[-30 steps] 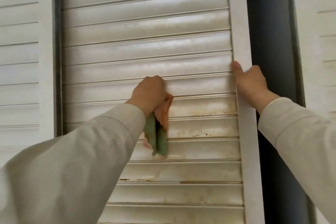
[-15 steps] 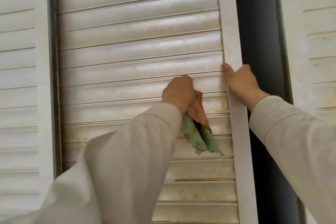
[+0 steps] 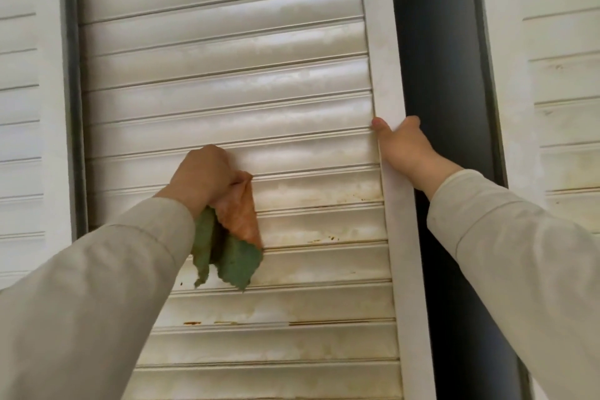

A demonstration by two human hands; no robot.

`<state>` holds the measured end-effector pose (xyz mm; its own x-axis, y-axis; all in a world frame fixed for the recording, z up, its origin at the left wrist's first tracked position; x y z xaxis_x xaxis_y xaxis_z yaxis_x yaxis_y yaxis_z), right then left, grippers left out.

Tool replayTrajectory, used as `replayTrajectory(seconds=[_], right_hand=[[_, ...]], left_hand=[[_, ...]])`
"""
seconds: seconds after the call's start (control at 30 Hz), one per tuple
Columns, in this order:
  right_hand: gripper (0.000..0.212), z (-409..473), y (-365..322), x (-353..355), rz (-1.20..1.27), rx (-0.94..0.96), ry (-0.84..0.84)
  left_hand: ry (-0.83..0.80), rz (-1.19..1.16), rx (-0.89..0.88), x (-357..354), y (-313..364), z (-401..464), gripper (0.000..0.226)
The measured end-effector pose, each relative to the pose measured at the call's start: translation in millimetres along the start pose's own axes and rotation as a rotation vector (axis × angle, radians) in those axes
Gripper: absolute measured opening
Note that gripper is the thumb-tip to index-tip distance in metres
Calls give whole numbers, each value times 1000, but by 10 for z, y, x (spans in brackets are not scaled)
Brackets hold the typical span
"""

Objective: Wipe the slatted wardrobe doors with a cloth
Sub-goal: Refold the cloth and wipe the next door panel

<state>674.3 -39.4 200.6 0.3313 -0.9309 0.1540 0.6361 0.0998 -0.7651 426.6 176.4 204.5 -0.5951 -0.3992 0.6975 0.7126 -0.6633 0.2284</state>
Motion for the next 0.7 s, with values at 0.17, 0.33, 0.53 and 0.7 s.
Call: replayTrajectory(seconds=[0.17, 0.33, 0.53, 0.7], right_hand=[[66, -16, -48, -97, -6, -19, -64], [64, -28, -63, -187, -22, -7, -97], [68, -27, -55, -123, 5, -26, -162], [67, 0, -35, -112, -12, -40, -171]], left_hand=[[-4, -72, -118, -107, 673, -129, 40], [15, -204, -229, -326, 1581, -249, 36], [213, -367, -256, -86, 1724, -315, 14], [642, -836, -24, 469, 1566, -60, 6]])
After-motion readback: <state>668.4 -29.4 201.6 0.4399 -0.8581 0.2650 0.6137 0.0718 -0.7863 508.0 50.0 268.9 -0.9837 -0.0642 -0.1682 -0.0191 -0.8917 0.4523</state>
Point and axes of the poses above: each hand's wrist, its own z-axis towards the middle knuckle, its own x-axis out of the back of the hand, y = z × x, the point moved 4 cm from there along z, towards the middle knuckle, and after that the axes turned 1 degree about -y, right-handed, at the moved point
